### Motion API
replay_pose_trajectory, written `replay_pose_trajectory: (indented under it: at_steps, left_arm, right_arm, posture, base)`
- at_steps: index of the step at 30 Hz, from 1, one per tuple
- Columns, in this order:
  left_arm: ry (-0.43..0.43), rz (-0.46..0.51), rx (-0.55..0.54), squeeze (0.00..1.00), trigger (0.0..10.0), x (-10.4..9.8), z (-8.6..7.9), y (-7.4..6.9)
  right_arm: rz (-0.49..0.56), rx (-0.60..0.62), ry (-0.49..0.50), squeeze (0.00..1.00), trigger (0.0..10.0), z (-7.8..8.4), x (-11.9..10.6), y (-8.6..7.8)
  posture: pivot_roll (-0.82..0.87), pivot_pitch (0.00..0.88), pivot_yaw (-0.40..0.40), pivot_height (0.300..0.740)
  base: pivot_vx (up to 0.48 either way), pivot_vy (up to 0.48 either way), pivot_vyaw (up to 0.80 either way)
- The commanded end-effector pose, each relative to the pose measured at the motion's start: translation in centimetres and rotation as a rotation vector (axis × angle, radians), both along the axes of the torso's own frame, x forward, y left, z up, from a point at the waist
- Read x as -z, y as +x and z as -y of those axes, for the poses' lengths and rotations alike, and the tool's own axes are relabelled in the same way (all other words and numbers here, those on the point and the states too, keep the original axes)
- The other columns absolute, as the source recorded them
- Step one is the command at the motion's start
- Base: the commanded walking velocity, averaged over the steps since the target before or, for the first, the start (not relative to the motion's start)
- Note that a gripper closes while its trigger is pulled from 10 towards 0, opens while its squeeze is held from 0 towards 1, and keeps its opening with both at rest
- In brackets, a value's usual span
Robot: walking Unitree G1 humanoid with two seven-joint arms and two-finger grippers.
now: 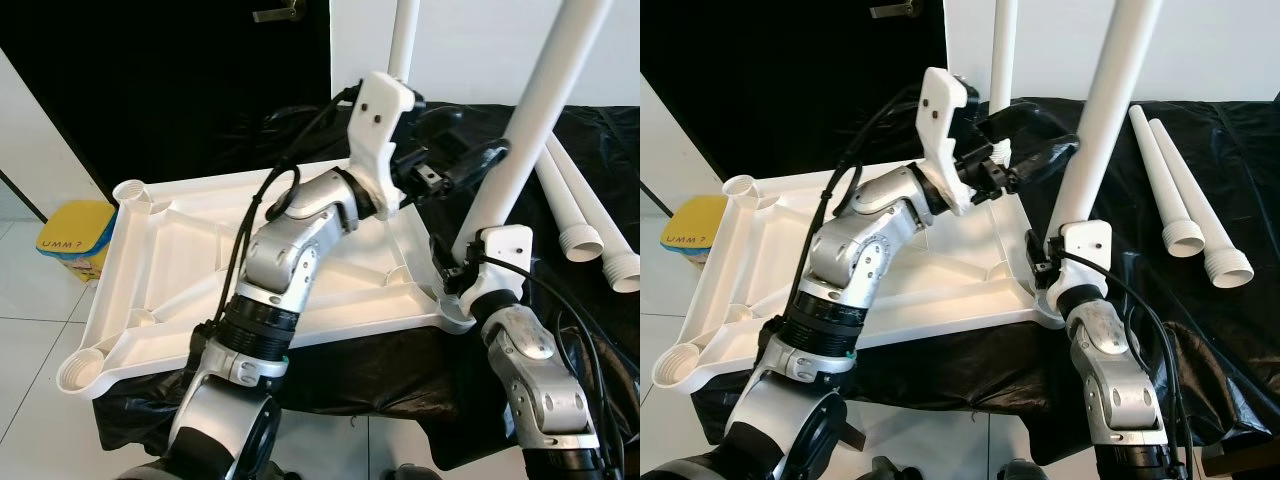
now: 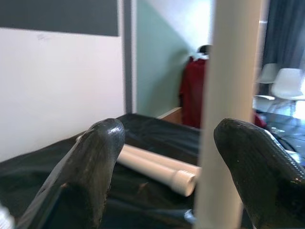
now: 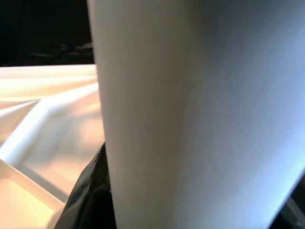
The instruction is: Building children table
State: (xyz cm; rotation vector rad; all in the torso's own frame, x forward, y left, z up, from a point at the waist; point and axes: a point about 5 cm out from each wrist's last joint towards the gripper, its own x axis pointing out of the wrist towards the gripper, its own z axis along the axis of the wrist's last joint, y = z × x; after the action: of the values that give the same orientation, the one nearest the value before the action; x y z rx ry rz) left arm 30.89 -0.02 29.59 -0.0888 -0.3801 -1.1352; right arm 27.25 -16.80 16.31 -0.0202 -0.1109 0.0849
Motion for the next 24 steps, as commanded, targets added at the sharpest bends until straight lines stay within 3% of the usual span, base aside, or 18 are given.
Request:
replay_pose_trajectory:
  at_steps: [1,7,13,24]
  left_arm:
    - [-0.031,-0.052,-0.130,0.00,10.0,0.7,-0.8,0.5]
    - [0.042,-0.066,-0.134,0.00,10.0,3.6,-1.5,-0.4]
    - [0.127,-0.147,-0.057,0.00,10.0,6.7,-1.7,-1.6]
    - [0.158,-0.161,-0.070,0.00,10.0,7.5,-2.3,-2.1]
  right_arm:
    - [0.000,0.004,0.018,0.00,10.0,0.2,0.5,-0.4]
    - [-0.030,0.025,0.029,0.00,10.0,0.6,2.1,-1.5]
    - [-0.048,0.030,0.023,0.00,10.0,0.8,3.2,-1.9]
    - [-0.002,-0.014,-0.077,0.00,10.0,0.7,4.8,-2.7]
  posture:
    - [-0.25,0.089,0.052,0.740]
    - [-0.25,0.102,0.059,0.740]
    - [-0.25,0.107,0.063,0.740]
    - [-0.24,0.112,0.072,0.740]
  base:
    - [0.000,0.000,0.00]
    - [0.000,0.000,0.00]
    - [0.000,0.000,0.00]
    - [0.000,0.000,0.00]
